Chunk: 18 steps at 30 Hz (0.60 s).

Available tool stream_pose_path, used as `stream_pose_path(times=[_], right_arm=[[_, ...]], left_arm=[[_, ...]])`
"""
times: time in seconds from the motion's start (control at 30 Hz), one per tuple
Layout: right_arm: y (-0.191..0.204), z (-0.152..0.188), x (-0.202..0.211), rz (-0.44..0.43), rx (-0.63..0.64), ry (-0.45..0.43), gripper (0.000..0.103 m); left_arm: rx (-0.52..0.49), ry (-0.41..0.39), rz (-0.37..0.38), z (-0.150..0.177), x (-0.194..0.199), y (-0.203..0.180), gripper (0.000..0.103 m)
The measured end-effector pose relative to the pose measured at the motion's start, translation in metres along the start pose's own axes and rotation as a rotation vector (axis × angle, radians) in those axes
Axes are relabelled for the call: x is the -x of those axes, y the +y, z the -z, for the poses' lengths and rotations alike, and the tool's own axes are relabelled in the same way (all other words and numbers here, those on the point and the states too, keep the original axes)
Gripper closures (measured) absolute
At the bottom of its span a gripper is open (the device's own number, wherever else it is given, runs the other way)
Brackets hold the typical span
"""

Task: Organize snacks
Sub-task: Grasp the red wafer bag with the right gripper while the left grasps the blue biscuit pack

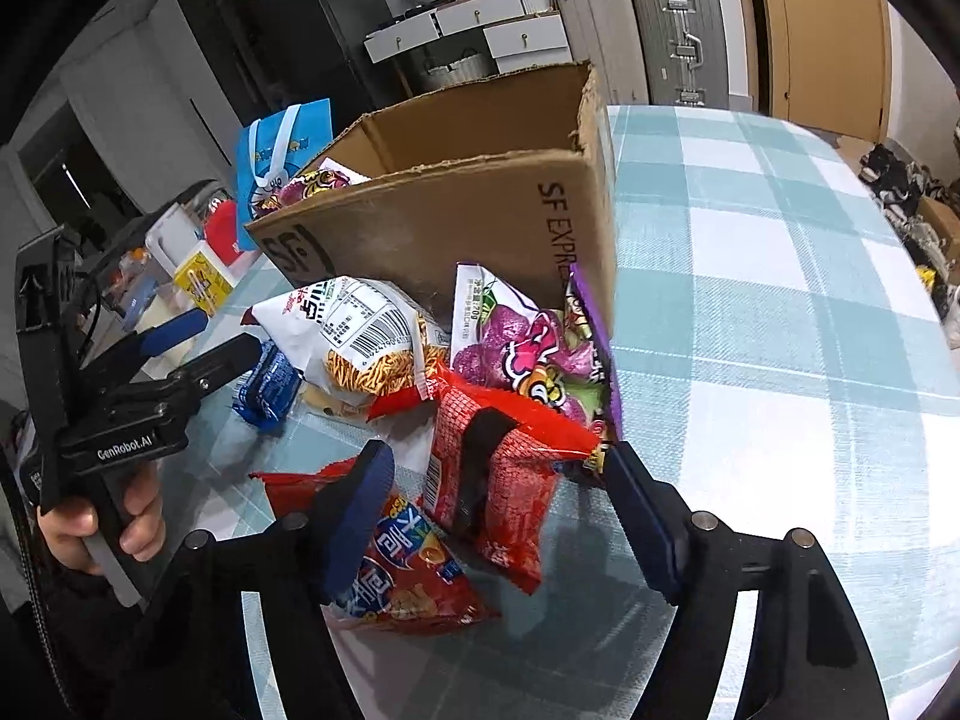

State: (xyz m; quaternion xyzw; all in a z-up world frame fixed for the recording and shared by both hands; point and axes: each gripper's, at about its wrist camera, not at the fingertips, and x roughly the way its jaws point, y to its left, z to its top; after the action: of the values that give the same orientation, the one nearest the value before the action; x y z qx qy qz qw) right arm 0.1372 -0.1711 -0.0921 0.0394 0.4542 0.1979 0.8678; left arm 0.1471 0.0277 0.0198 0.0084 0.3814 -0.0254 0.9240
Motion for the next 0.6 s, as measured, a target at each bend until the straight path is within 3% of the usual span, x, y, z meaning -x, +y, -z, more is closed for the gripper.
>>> stream_pose_path(times=[0.17,0.37,0.6], right_arm=[[0.001,0.002,-0.01,0.005,-0.001,0.004,0.04],[0.001,0.001,-0.006,0.019,0.005,-0.008,0.064],[0.004,-0.003,0.013,0.013,0.05,-0.049,0.073]], left_arm=[[0.002,0.021,0.002,0.001,-0.005,0.002,0.001],[-0.004,0.029,0.002,0.002,-0.008,0.001,0.001],[-0.028,0.05,-0.005,0.004,-0.013,0.002,0.001]])
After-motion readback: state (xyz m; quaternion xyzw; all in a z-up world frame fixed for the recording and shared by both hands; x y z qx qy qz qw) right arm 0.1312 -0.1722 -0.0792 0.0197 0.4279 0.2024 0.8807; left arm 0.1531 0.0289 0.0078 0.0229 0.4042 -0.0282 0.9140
